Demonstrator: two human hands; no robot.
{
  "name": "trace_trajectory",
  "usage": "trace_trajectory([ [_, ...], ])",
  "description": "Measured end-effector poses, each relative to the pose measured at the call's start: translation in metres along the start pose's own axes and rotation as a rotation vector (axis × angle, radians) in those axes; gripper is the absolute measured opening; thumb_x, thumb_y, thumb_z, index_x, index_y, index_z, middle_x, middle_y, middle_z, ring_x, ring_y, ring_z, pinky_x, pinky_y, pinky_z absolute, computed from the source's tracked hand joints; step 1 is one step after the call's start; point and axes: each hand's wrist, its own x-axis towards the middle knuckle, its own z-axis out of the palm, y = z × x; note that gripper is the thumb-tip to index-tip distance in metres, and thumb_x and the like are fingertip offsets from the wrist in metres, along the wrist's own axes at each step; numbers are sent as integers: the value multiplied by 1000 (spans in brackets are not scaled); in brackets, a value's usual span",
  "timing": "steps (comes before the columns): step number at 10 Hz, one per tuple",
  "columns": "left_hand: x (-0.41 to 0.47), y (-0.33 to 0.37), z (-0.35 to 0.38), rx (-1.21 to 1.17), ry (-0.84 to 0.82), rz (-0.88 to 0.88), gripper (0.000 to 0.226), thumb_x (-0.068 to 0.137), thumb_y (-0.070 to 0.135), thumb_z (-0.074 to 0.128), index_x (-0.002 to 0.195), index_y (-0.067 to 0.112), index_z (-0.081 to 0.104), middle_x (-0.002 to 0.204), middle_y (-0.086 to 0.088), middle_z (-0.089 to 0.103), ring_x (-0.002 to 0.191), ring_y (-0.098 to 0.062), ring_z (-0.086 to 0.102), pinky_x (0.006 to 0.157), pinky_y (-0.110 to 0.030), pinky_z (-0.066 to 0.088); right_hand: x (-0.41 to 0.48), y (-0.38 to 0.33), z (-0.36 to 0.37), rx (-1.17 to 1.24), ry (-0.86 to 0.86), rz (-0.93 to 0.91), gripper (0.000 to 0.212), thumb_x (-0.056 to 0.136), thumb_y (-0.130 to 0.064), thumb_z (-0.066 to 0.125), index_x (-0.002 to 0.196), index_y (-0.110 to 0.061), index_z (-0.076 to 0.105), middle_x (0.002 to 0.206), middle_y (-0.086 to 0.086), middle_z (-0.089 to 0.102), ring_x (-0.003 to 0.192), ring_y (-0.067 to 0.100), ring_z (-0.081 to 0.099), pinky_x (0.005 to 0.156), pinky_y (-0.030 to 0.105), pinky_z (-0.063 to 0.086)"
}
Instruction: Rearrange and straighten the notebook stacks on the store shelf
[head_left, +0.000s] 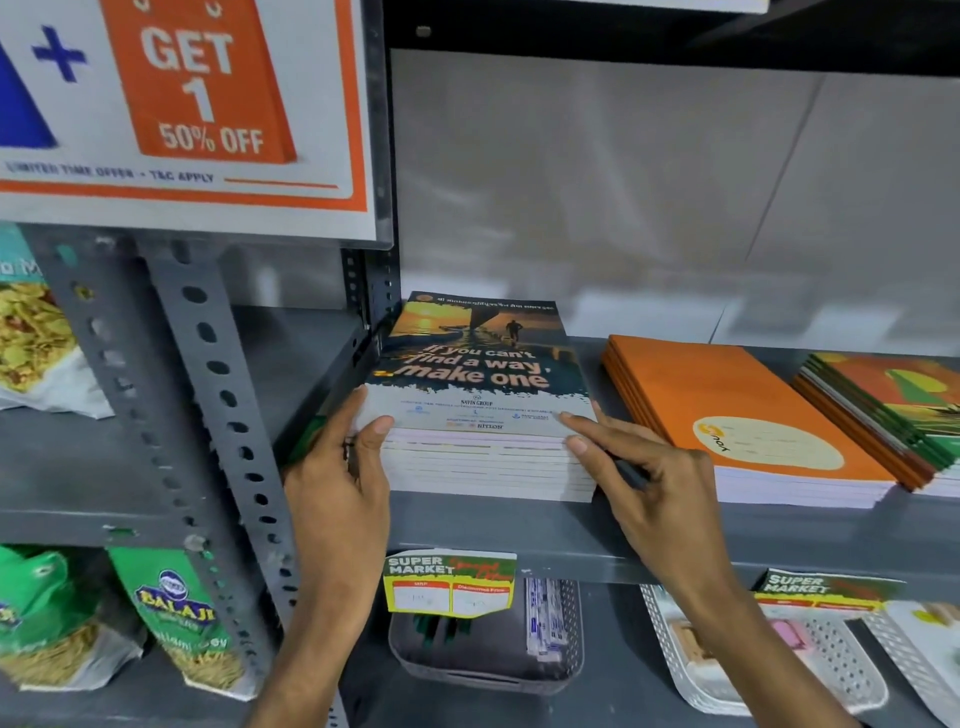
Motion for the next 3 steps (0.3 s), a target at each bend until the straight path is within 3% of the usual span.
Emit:
trace_trajectory([
  [1,2,-5,3,9,3,24,46,96,36,51,124,3,66,56,-15,61,52,-3,58,55,-21,43,1,2,2,11,4,-4,29,91,-33,68,119,-28,73,116,-30,65,123,0,62,96,5,45],
  [2,0,-5,2,53,9,59,49,97,37,48,126,0,63,71,-7,68,67,-4,65,67,-10,45,-2,4,3,-3,19,-30,29,94,-30,69,121,-24,74,120,-17,71,123,4,64,92,6,49],
  [3,3,-2,5,95,23,87,42,101,31,51,133,5,58,153,-14,44,139,-28,46,113,-27,35,0,3,5,-39,29,-21,32,95,-31,69,125,-21,72,131,-1,68,126,12,64,90,6,48],
])
